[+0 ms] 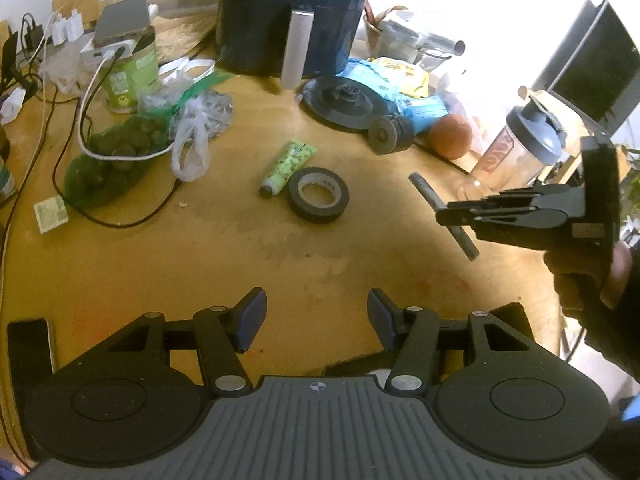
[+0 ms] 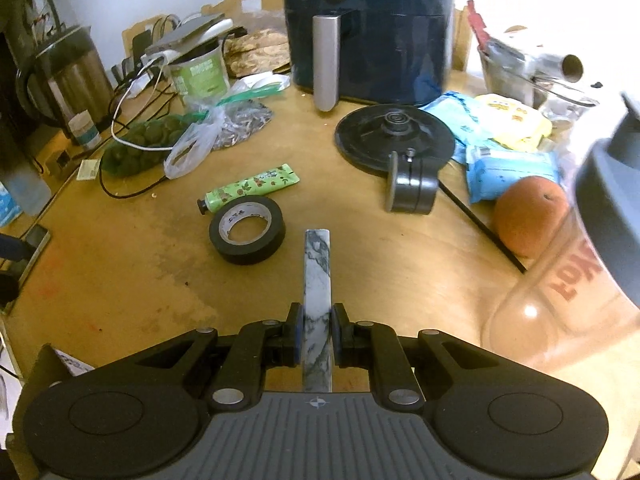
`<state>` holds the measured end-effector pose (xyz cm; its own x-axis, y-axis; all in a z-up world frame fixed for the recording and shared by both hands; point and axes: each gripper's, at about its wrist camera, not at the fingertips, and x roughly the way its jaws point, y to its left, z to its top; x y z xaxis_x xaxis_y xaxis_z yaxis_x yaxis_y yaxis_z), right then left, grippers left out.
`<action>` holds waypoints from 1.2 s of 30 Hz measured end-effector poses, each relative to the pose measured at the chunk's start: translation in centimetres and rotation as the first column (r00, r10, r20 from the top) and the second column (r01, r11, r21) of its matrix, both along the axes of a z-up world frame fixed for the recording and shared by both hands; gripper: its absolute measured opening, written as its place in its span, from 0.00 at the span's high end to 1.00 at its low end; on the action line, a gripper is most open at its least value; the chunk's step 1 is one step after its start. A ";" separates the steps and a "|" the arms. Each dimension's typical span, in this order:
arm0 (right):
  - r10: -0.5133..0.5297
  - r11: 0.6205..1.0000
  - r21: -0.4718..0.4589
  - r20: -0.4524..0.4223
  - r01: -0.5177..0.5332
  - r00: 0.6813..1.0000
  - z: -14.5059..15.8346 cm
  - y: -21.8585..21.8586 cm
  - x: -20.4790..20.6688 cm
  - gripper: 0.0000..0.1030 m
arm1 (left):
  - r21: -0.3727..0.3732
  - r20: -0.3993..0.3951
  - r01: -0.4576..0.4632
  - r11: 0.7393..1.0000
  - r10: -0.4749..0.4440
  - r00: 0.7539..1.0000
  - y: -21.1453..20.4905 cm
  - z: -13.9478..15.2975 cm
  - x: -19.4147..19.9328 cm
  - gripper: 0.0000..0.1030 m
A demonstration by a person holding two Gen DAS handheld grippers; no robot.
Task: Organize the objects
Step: 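Lift the marble-patterned stick off the table with the right gripper, then grasp the black tape roll with the left gripper while the right holds the stick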
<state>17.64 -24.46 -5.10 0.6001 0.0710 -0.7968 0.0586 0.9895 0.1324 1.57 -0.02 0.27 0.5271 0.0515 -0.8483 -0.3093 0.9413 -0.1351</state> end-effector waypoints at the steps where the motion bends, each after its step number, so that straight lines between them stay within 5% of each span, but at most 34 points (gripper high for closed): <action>1: -0.008 1.000 0.003 0.003 0.008 1.000 0.2 -0.1 -0.3 0.84 | 0.003 0.002 0.005 1.000 -0.005 1.000 0.0 0.0 0.2 0.47; 36: -0.226 0.972 0.078 0.026 0.224 0.974 1.4 -3.4 -6.2 0.84 | 0.078 0.014 0.145 0.986 -0.146 0.989 0.2 -2.4 9.2 0.46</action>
